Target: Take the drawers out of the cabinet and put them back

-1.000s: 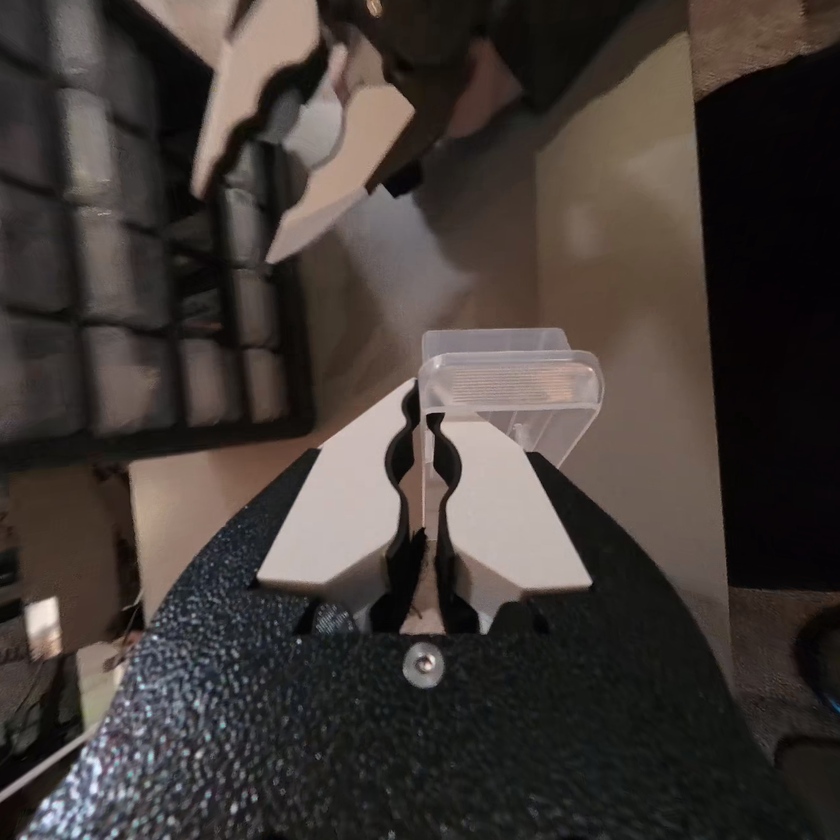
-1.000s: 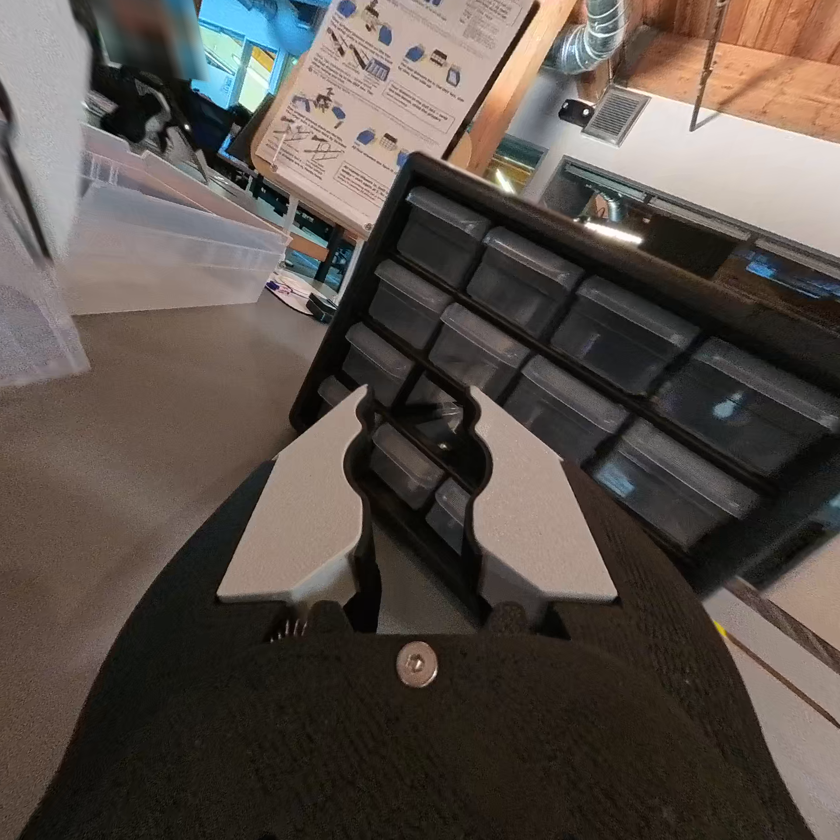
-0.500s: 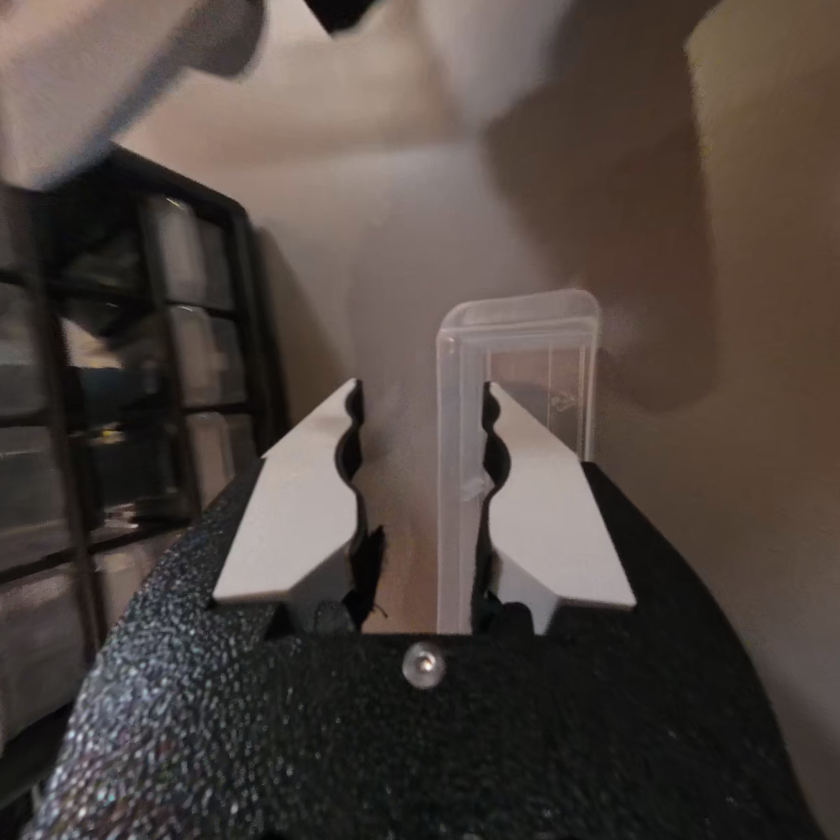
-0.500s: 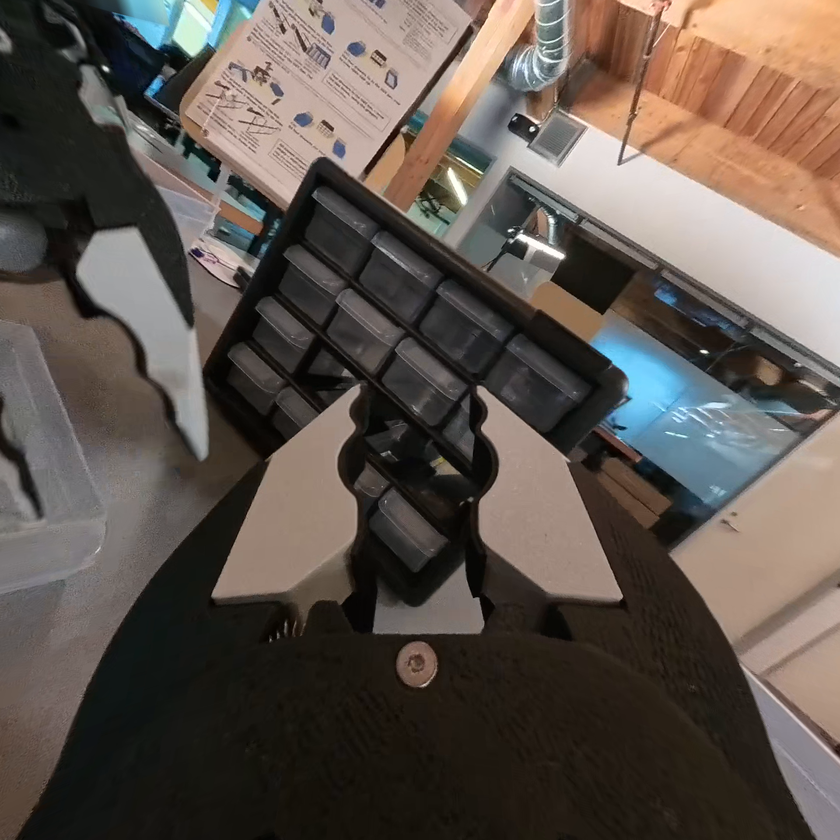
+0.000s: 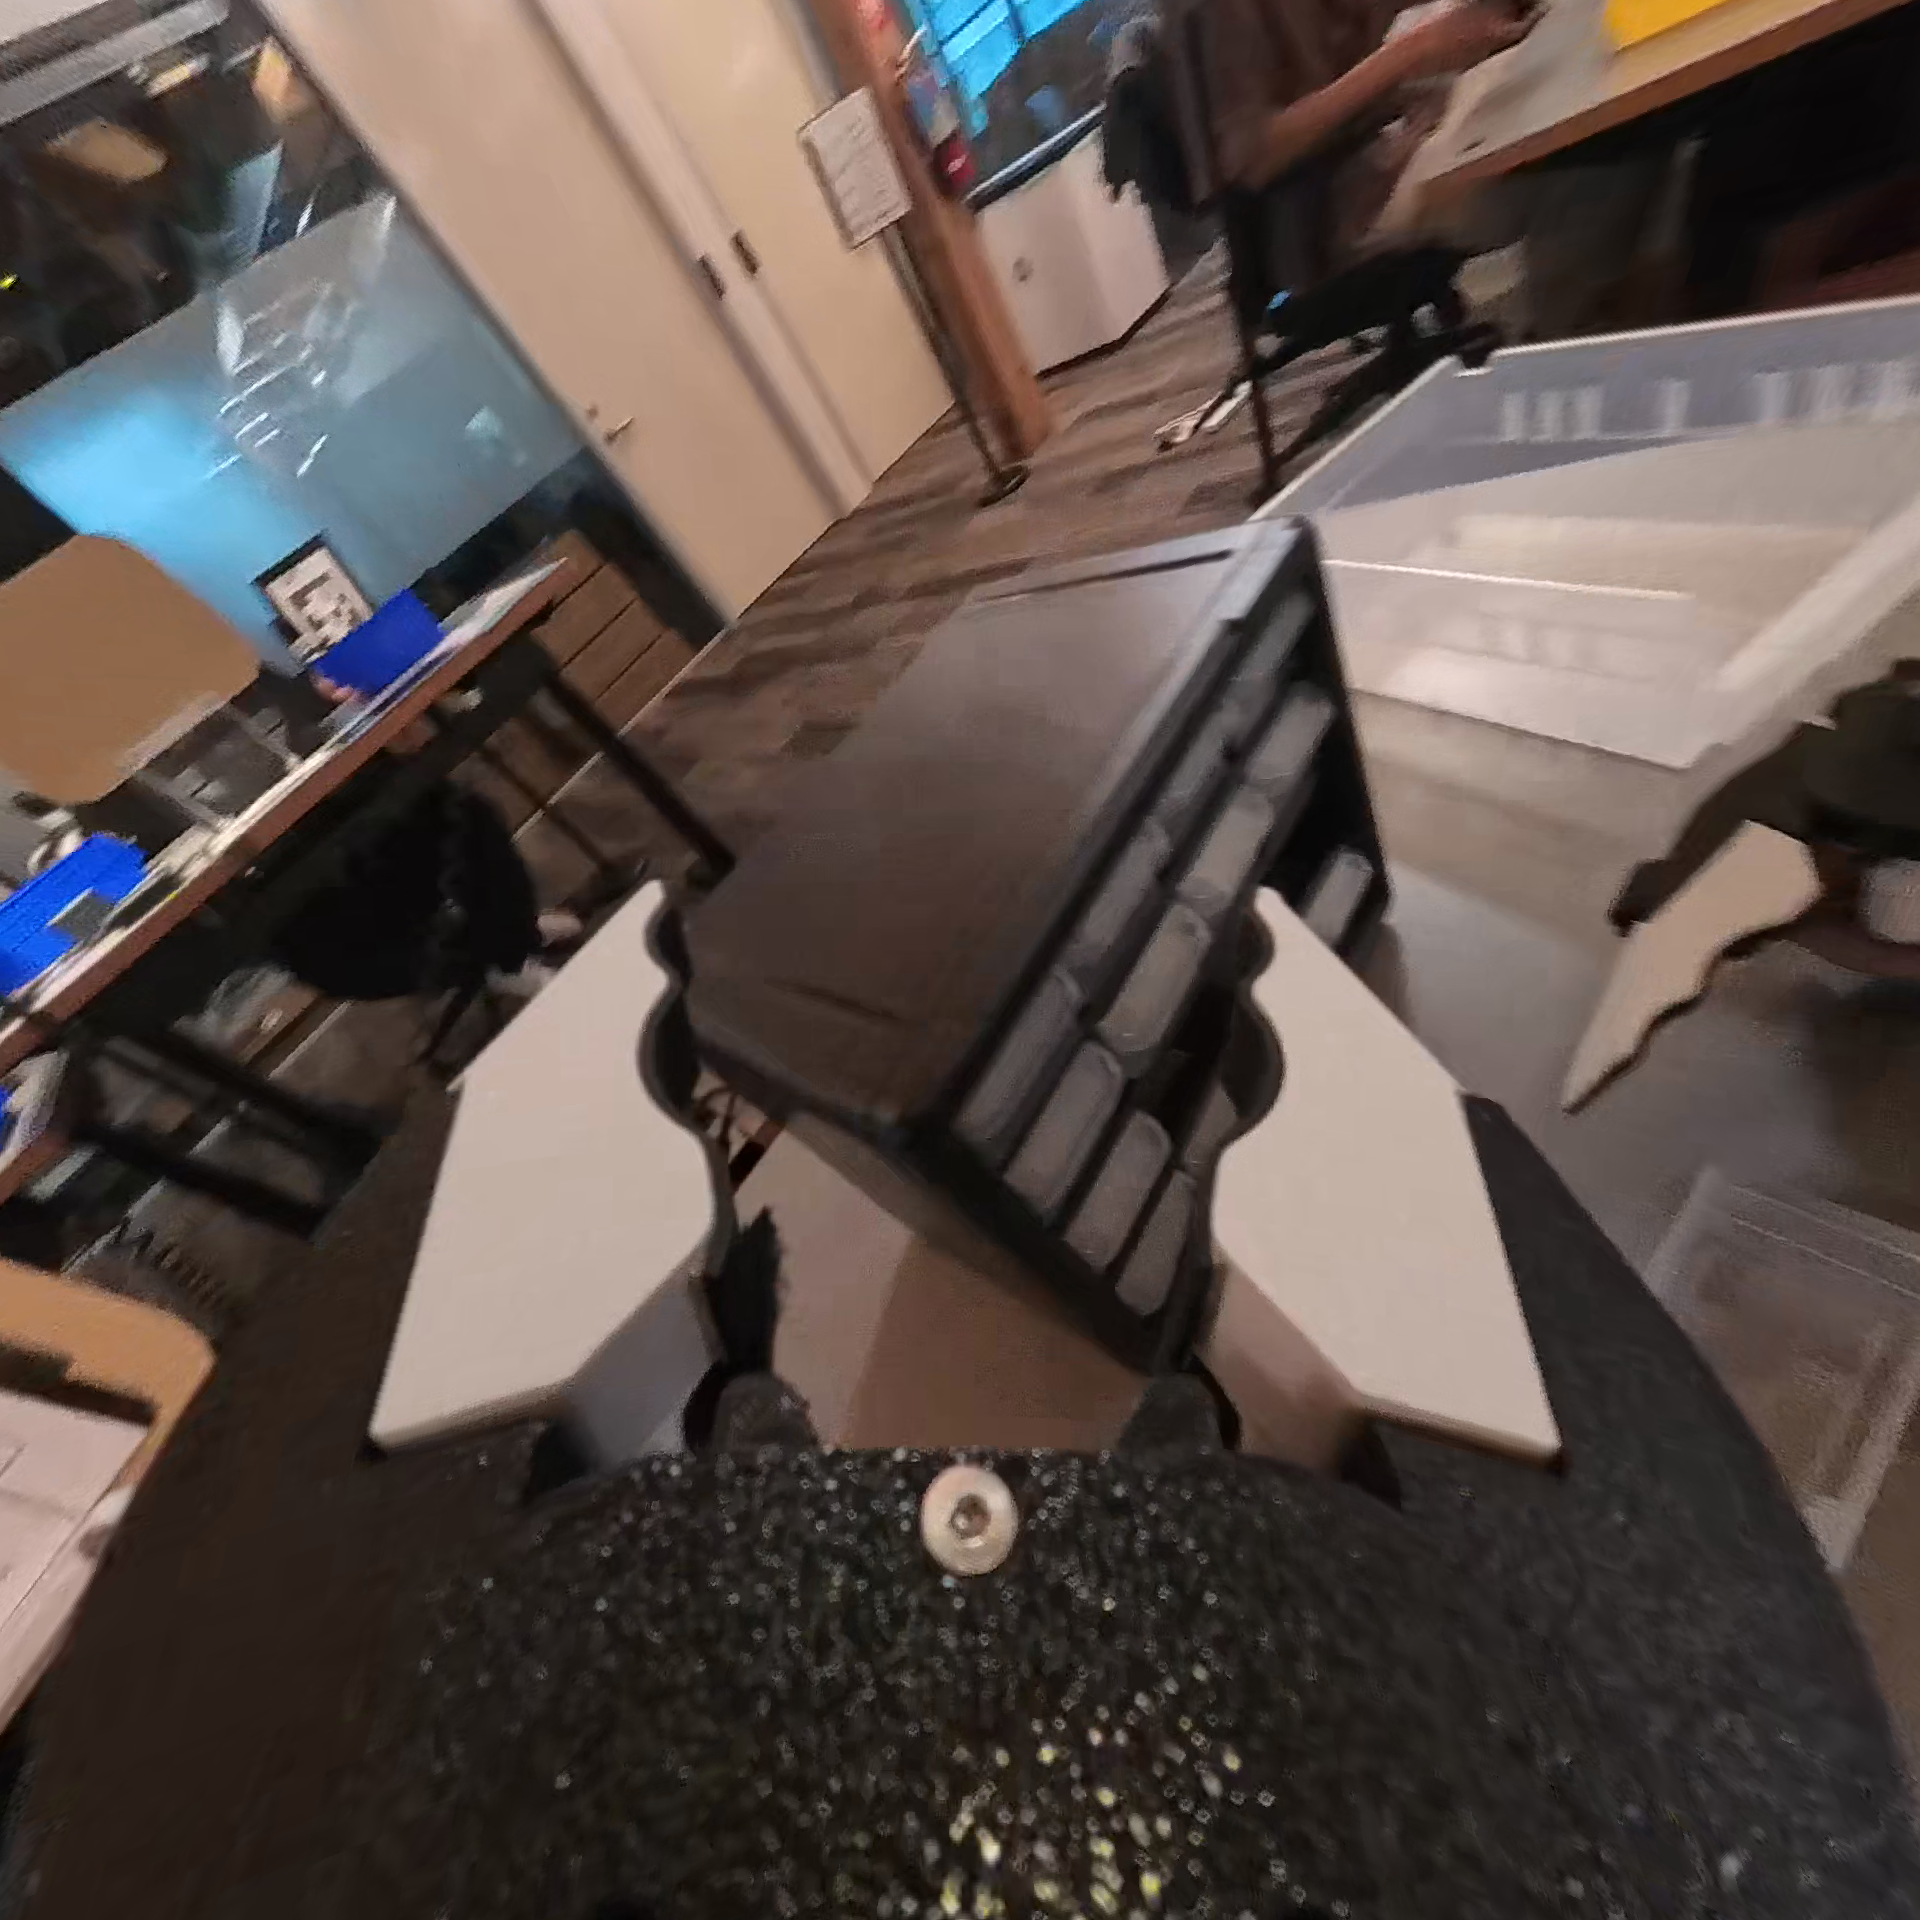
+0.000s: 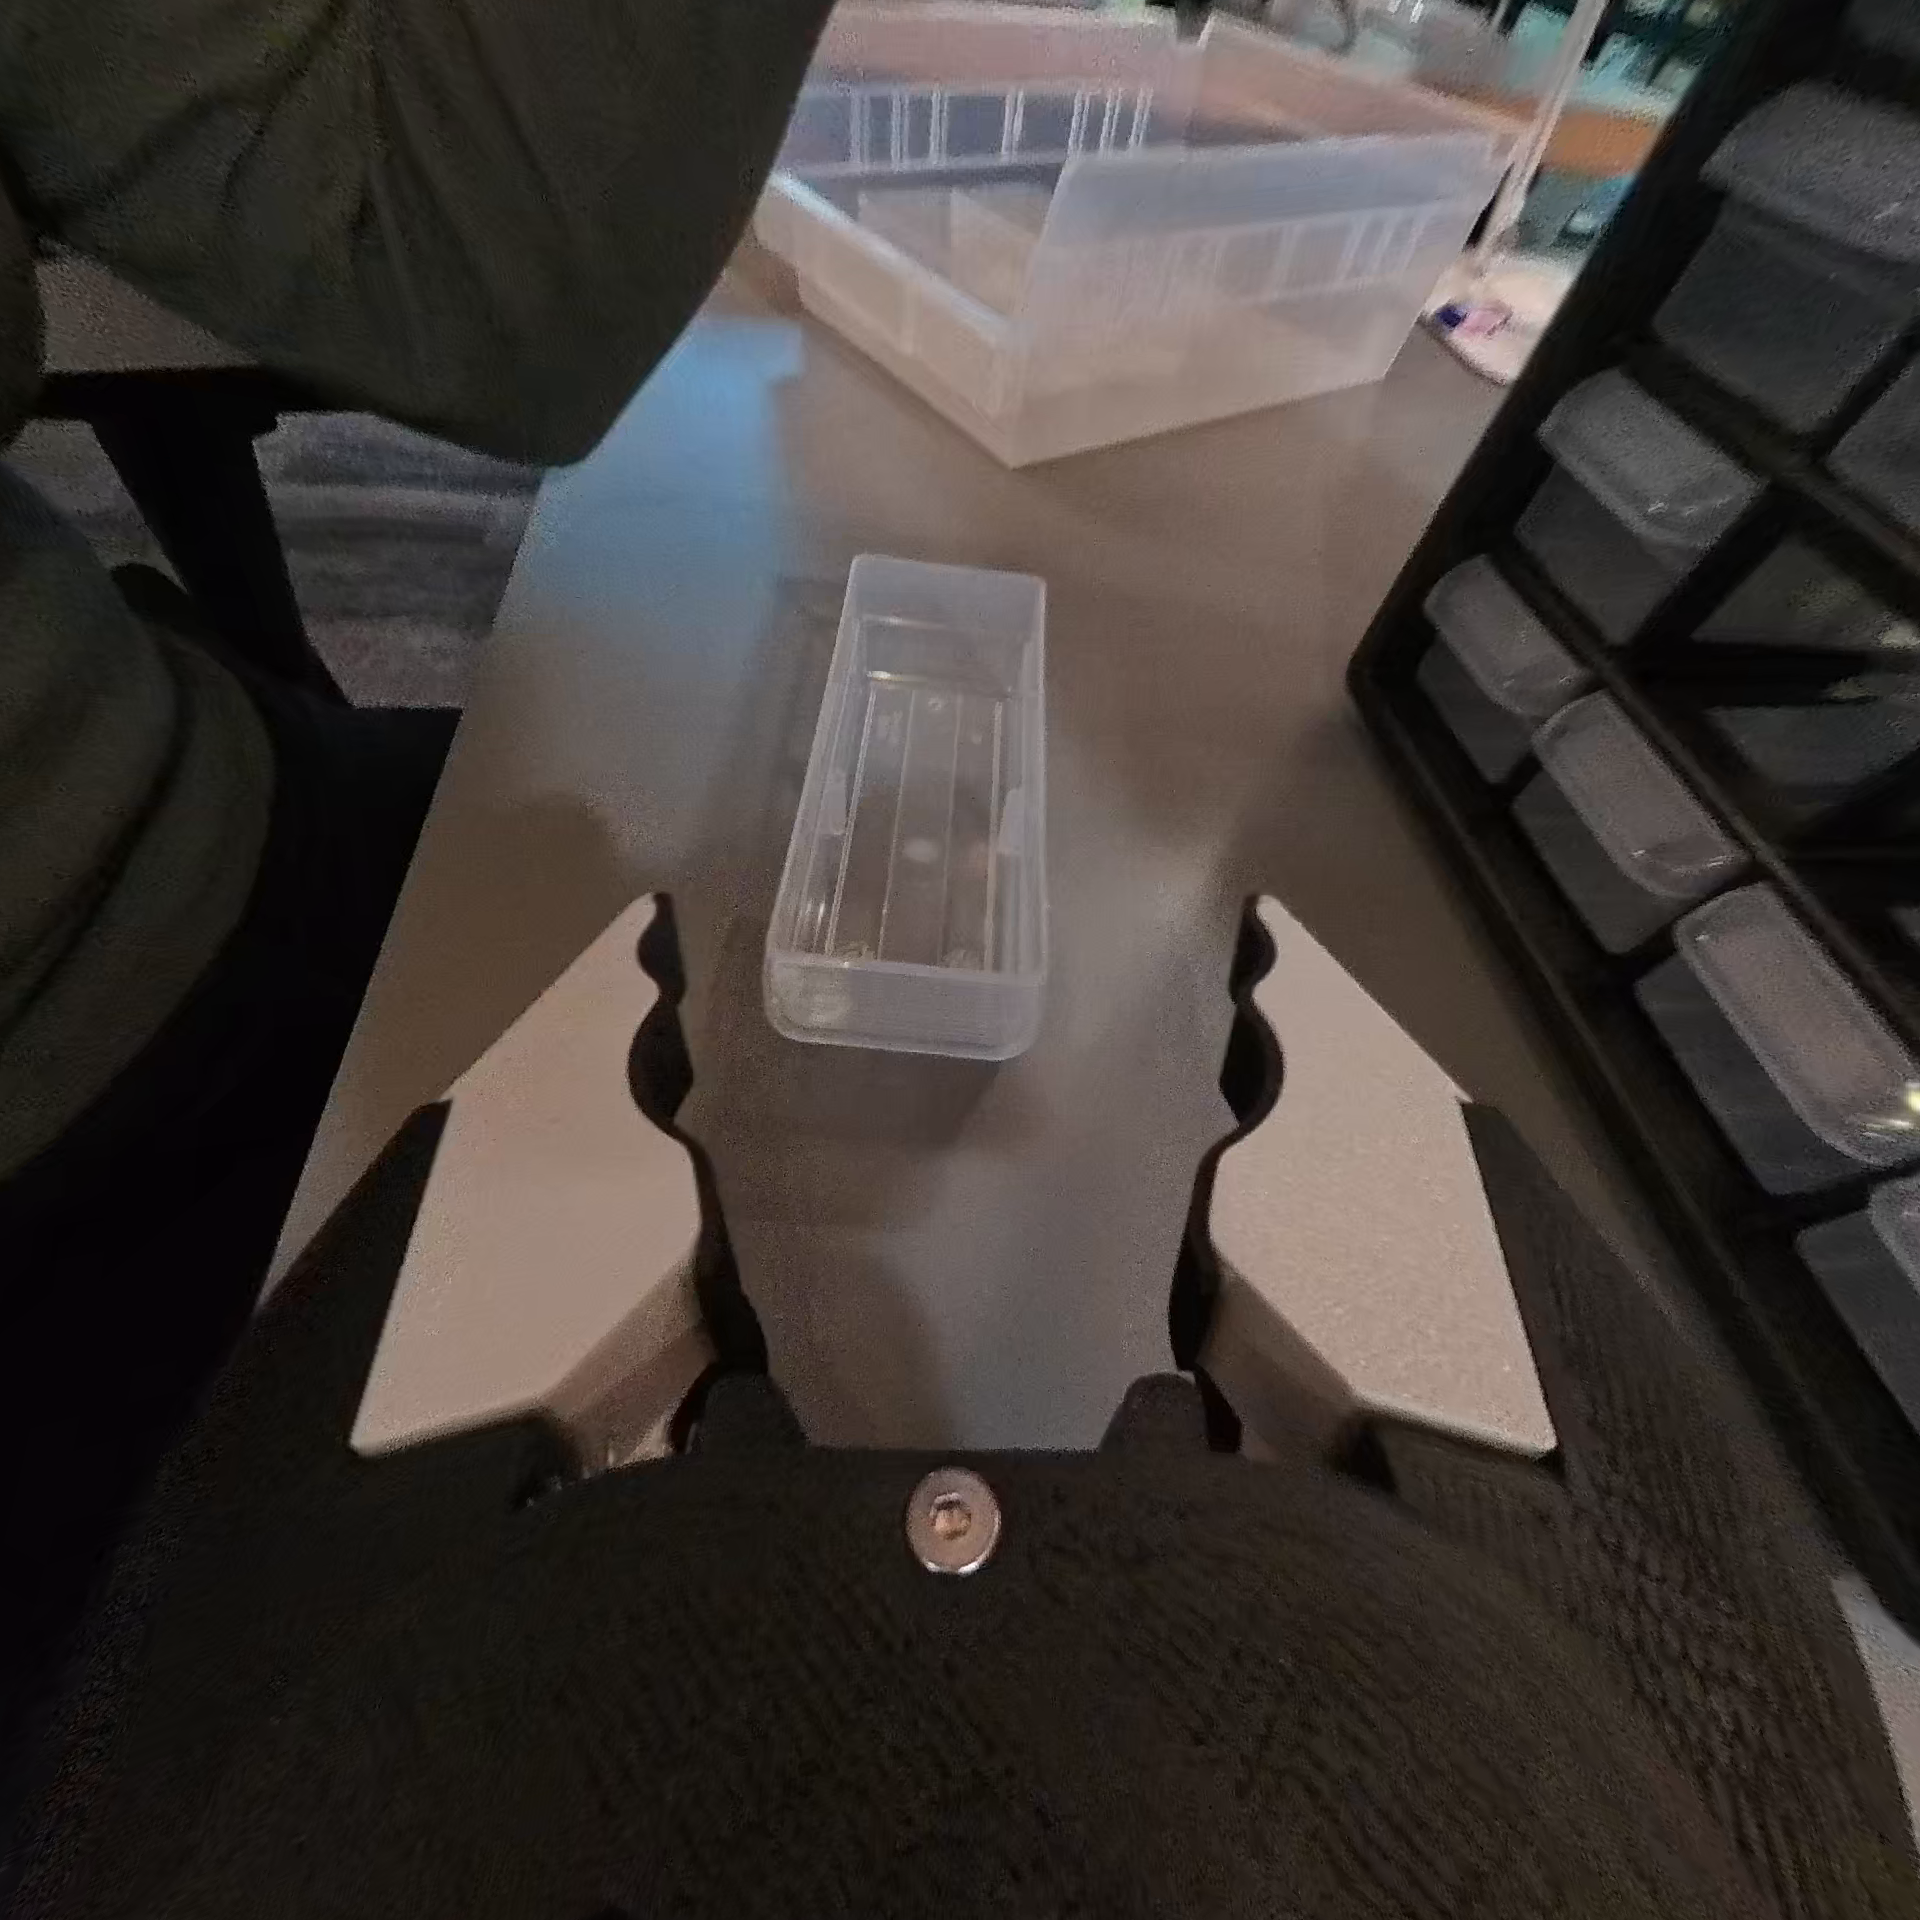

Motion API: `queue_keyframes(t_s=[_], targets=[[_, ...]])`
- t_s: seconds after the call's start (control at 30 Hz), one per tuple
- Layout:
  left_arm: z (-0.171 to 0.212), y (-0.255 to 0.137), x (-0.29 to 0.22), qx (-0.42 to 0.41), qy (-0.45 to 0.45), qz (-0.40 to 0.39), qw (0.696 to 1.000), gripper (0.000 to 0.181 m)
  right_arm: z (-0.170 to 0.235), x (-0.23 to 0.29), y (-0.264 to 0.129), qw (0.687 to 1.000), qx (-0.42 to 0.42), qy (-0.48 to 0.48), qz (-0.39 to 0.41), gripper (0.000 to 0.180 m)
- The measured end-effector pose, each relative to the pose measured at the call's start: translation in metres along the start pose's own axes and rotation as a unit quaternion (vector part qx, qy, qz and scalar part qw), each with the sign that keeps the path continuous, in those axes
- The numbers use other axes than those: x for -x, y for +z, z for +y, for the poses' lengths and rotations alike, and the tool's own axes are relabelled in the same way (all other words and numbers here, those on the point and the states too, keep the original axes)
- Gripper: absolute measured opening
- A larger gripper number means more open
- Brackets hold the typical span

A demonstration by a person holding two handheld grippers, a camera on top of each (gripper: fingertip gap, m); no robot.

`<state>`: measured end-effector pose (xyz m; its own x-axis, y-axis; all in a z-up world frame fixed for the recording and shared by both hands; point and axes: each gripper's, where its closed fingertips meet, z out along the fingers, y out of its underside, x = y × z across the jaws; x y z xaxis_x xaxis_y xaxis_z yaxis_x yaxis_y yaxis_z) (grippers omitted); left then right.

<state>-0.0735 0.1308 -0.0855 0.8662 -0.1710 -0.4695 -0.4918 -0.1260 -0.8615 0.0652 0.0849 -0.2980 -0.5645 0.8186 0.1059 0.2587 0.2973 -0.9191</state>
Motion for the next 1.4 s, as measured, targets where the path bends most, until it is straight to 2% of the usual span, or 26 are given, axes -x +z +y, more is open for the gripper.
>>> queue_keyframes(t_s=[0.07,0.17,0.23,0.3,0.37,0.43,0.57,0.73,0.83,0.93,1.0,1.1,1.23,1.3,1.4], targets=[[0.007,0.003,0.014,0.008,-0.027,-0.009,1.0,0.11,0.006,0.007,0.007,1.0,0.023,0.006,-0.013,0.116],[0.022,0.009,0.024,0.002,-0.058,-0.012,0.998,0.108,0.016,0.015,0.019,0.997,0.066,0.018,-0.03,0.113],[0.032,0.014,0.027,-0.006,-0.077,-0.006,0.997,0.108,0.026,0.019,0.026,0.994,0.098,0.02,-0.038,0.1],[0.03,0.019,0.026,-0.031,-0.104,0.021,0.994,0.118,0.032,0.021,0.03,0.992,0.119,0.014,-0.041,0.069],[0.016,0.018,0.027,-0.083,-0.137,0.051,0.986,0.118,0.03,0.022,0.032,0.992,0.116,0.014,-0.039,0.068],[0.013,0.016,0.027,-0.101,-0.154,0.069,0.98,0.115,0.031,0.014,0.032,0.993,0.116,0.026,-0.012,0.067],[0.038,0.021,0.03,-0.047,-0.131,0.048,0.989,0.106,0.04,-0.012,0.018,0.985,0.128,0.079,0.087,0.067],[0.048,0.028,0.027,-0.032,-0.138,0.066,0.988,0.105,0.039,-0.033,-0.008,0.955,0.086,0.174,0.226,0.068],[0.05,0.028,0.028,-0.028,-0.133,0.064,0.989,0.103,0.029,-0.02,-0.009,0.95,0.053,0.197,0.235,0.071],[0.053,0.027,0.026,-0.024,-0.128,0.068,0.989,0.102,0.007,0.003,0.003,0.971,0.011,0.157,0.18,0.089],[0.052,0.025,0.022,-0.031,-0.134,0.085,0.987,0.102,0.0,0.011,0.005,0.982,0.009,0.104,0.157,0.089],[0.053,0.024,0.024,-0.032,-0.142,0.086,0.986,0.101,-0.001,0.028,0.012,0.992,0.061,0.021,0.109,0.088],[0.057,0.021,0.027,-0.028,-0.139,0.08,0.987,0.098,0.007,0.038,0.024,0.976,0.15,-0.121,0.105,0.076],[0.055,0.019,0.027,-0.036,-0.142,0.082,0.986,0.097,0.021,0.04,0.031,0.965,0.193,-0.148,0.096,0.059],[0.049,0.017,0.027,-0.056,-0.15,0.095,0.982,0.091,0.025,0.037,0.033,0.965,0.198,-0.146,0.097,0.029]])
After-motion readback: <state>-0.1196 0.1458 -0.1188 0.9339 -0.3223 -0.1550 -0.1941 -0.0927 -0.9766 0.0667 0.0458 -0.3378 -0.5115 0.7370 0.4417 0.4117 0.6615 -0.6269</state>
